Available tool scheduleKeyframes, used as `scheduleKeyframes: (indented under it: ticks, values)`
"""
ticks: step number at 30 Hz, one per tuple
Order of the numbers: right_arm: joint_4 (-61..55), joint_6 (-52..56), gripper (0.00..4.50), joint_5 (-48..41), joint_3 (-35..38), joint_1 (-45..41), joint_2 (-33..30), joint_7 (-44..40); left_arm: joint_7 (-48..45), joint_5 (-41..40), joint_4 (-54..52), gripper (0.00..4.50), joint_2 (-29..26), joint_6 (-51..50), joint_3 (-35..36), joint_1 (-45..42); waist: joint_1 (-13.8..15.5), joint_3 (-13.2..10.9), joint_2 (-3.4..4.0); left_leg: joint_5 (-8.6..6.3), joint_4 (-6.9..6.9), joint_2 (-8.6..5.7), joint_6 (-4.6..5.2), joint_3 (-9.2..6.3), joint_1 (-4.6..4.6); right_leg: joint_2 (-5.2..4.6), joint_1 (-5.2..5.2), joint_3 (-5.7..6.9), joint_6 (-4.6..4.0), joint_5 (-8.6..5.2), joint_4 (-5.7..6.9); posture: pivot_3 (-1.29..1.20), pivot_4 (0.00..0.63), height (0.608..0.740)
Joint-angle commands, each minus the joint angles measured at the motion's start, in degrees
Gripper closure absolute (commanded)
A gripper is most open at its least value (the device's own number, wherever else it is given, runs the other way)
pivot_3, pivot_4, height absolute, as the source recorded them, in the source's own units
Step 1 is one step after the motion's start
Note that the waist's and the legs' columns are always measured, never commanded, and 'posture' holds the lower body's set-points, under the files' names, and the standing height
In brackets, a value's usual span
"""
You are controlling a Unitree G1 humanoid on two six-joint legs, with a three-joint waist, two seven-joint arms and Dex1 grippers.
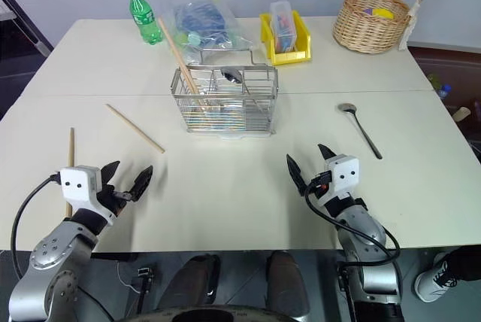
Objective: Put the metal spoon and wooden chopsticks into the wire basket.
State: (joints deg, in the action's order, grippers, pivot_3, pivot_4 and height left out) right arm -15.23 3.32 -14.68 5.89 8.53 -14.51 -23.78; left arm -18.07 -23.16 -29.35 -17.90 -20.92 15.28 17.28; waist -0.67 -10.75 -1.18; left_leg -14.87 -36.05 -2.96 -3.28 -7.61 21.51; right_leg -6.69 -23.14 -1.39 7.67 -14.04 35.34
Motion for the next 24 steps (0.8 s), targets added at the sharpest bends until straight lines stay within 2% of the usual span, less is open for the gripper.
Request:
scheduleKeyframes:
  ticks: [1, 24]
  values:
    - [-2.8, -0.4, 0.00, -0.6, -0.2, 0.2, 0.3, 0.3, -0.4, -0.8, -2.3, 0.05, 0.1, 1.1, 0.6, 0.1, 0.0, 0.0, 0.00, 0.00, 0.00, 0.00, 0.00, 0.00, 0.00, 0.00, 0.00, 0.00, 0.00, 0.00, 0.00, 0.00, 0.150, 0.740]
    - [-1.2, -0.5, 0.00, -0.7, -0.4, -0.4, 0.3, 0.3, -1.2, -0.6, -1.9, 0.05, -0.3, 1.2, 0.3, 0.6, 0.0, 0.0, 0.00, 0.00, 0.00, 0.00, 0.00, 0.00, 0.00, 0.00, 0.00, 0.00, 0.00, 0.00, 0.00, 0.00, 0.150, 0.740]
